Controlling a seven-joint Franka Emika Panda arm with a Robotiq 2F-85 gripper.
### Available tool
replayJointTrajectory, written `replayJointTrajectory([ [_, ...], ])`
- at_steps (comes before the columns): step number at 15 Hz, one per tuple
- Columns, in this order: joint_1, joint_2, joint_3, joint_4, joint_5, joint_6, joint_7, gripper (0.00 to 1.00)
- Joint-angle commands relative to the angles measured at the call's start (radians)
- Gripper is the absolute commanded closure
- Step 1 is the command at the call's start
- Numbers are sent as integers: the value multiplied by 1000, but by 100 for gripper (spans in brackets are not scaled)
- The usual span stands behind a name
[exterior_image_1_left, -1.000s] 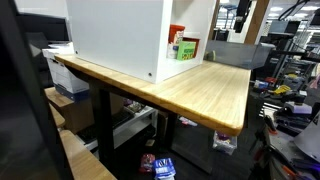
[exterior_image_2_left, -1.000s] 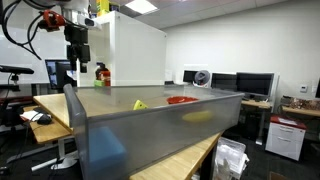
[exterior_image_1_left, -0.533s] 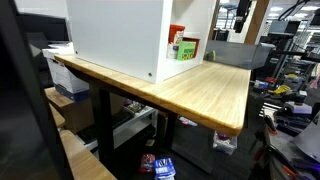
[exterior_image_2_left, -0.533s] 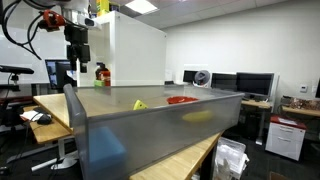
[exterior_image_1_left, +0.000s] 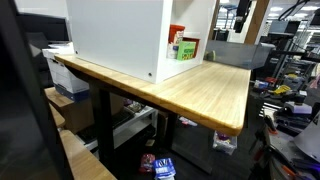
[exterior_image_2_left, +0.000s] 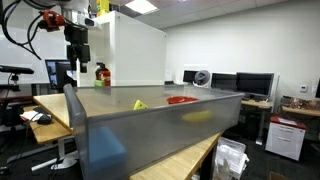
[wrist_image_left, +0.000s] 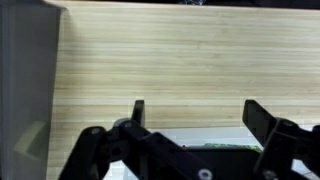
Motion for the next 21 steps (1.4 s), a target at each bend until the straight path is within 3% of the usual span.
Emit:
replayJointTrajectory([
  [1, -11, 1, 8, 3, 5, -3, -5, 0],
  [11, 32, -7, 26, -84, 66, 89, -20, 0],
  [21, 71, -43, 42, -204, 168, 310, -2, 0],
])
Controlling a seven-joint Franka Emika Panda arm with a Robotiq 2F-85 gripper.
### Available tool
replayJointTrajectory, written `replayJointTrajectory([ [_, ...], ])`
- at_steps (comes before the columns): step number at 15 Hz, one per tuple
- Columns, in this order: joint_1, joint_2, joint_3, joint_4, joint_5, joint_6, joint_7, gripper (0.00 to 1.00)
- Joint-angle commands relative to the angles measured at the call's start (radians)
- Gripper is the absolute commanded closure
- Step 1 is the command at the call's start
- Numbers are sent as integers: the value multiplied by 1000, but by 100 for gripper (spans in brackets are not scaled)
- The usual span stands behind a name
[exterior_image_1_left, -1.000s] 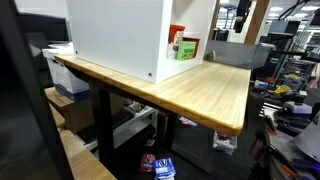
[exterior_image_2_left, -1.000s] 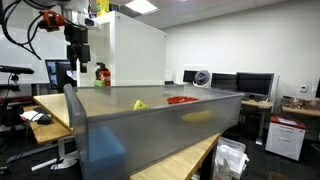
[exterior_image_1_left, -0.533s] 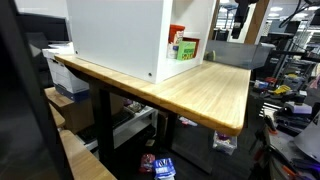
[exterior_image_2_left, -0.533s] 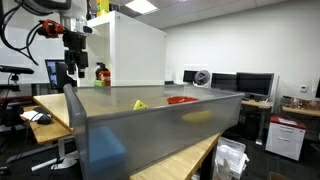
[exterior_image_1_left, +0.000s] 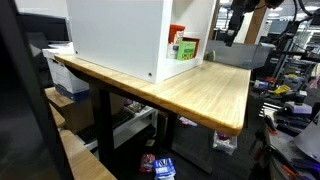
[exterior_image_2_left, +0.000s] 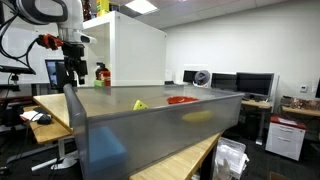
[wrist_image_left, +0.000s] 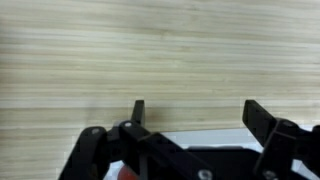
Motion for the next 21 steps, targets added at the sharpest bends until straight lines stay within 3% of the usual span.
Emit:
replayJointTrajectory([
  [1, 12, -52, 4, -64, 62, 98, 0, 0],
  [14, 71, -193, 53, -230, 92, 461, 33, 0],
  [15, 75, -151, 57, -181, 87, 473, 44, 0],
  [21, 105, -137, 100, -185, 77, 612, 82, 0],
])
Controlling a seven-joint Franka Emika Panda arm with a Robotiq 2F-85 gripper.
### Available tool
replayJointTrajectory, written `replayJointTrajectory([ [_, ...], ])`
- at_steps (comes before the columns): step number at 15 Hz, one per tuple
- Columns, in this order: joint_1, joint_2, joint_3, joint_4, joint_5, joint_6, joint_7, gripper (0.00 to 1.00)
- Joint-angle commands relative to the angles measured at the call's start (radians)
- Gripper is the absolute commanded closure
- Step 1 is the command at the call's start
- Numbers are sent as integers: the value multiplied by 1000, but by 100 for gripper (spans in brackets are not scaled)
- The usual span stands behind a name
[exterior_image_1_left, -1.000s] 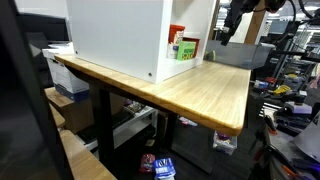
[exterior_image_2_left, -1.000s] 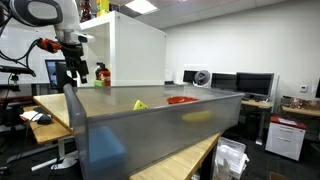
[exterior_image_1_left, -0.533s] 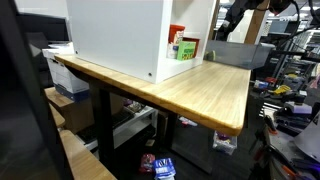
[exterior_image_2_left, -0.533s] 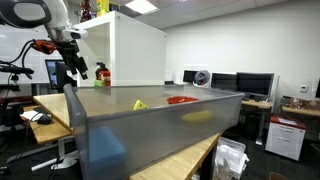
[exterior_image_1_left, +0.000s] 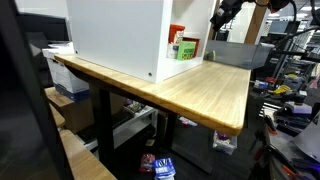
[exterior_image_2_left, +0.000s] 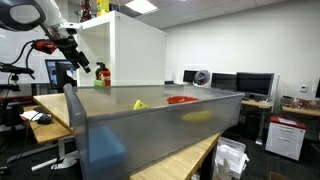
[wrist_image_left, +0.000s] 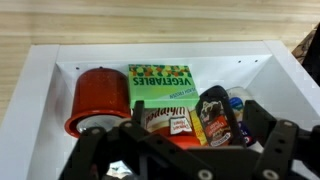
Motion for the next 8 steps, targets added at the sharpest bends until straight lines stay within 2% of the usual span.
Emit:
replayJointTrajectory([
  [1, 19, 25, 33, 2, 1, 88, 37, 0],
  [8, 34, 81, 65, 1, -10, 154, 50, 0],
])
